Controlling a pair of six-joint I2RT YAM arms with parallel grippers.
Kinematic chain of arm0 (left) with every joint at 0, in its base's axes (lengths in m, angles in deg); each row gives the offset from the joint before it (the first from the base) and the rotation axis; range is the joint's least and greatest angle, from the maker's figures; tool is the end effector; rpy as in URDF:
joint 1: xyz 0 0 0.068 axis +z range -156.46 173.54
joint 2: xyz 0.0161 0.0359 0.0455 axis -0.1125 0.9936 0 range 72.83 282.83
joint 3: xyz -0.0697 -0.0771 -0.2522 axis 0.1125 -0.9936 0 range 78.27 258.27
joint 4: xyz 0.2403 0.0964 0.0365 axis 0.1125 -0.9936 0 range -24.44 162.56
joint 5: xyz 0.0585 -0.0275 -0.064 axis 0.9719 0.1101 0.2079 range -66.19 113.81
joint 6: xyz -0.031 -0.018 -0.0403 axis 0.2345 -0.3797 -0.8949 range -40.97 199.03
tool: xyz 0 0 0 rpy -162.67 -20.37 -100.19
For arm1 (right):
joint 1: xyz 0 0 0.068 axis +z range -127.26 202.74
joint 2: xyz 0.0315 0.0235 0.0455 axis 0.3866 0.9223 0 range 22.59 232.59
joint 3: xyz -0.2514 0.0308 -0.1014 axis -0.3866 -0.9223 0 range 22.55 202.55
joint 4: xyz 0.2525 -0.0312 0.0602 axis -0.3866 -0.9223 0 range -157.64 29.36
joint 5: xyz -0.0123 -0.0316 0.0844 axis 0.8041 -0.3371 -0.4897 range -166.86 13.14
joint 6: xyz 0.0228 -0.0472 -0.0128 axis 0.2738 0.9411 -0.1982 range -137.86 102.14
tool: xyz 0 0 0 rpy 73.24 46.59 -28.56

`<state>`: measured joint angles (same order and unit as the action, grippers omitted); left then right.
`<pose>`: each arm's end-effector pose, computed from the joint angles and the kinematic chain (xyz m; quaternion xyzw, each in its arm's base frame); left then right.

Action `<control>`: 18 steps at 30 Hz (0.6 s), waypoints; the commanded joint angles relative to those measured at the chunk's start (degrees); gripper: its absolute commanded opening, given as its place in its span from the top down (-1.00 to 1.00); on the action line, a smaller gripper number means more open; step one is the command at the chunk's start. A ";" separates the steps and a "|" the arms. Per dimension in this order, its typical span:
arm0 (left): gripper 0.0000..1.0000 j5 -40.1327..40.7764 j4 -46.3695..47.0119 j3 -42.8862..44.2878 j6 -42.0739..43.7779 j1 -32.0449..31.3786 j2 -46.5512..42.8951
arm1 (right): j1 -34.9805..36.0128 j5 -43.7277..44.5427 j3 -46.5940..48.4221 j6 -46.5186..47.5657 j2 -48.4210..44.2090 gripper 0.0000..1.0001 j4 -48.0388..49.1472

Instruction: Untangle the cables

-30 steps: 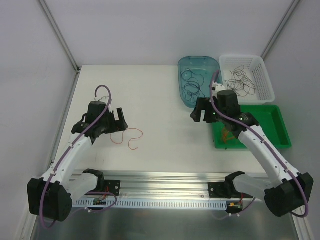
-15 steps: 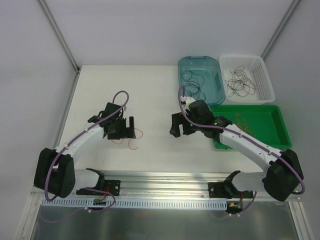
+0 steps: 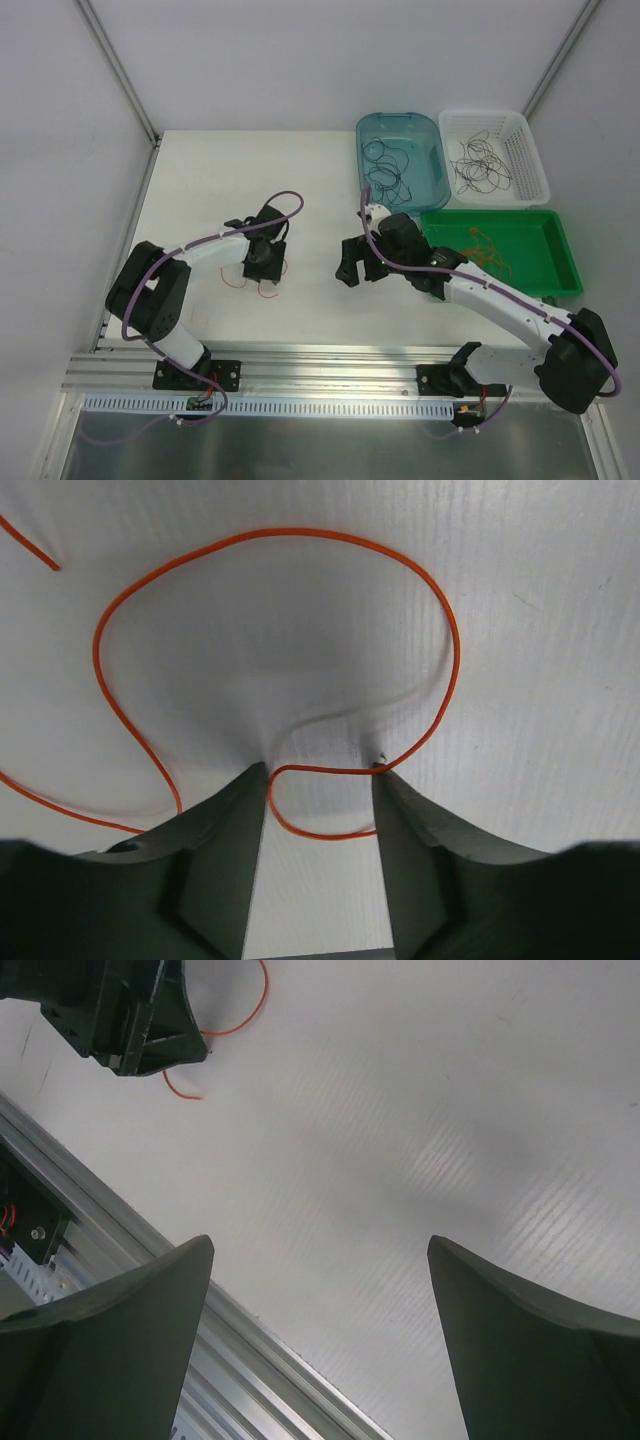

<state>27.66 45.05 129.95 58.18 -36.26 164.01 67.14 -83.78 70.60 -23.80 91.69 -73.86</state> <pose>0.2576 -0.1449 0.1670 0.0698 0.9769 -0.0554 0.1941 0.1874 0.1895 0.2666 -0.3173 0.8239 0.2467 0.3995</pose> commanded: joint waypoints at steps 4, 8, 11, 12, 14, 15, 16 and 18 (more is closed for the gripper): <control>0.55 8.53 -1.41 2.90 -1.39 -4.91 3.65 | 0.69 0.24 -4.63 -2.33 -7.57 -0.85 3.54; 1.00 8.89 -1.76 2.81 -2.45 -6.49 3.93 | 0.69 1.29 -6.48 -2.33 -11.87 -0.85 2.67; 1.00 9.24 -2.11 2.72 -3.59 -9.91 -3.16 | 0.69 2.52 -7.97 -2.33 -15.04 -0.85 2.14; 1.00 9.06 -2.37 2.98 -3.85 -10.79 -5.11 | 0.69 2.78 -8.76 -2.41 -15.74 -0.84 2.40; 1.00 8.80 -2.99 3.42 -4.99 -12.64 -10.63 | 0.68 2.61 -9.64 -3.03 -17.59 -0.84 3.45; 1.00 8.45 -3.25 3.95 -5.35 -14.04 -12.41 | 0.60 2.18 -10.17 -3.73 -17.86 -0.84 5.02; 1.00 7.40 -3.60 4.30 -6.31 -14.84 -13.91 | 0.60 1.91 -10.61 -4.43 -18.03 -0.84 5.56; 1.00 5.64 -5.10 5.88 -7.28 -16.77 -18.04 | 0.69 0.16 -11.14 -6.44 -17.51 -0.83 8.10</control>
<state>34.70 42.67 132.79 54.03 -50.75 152.31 67.58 -82.16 60.20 -26.62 74.49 -71.32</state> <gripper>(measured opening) 0.009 0.920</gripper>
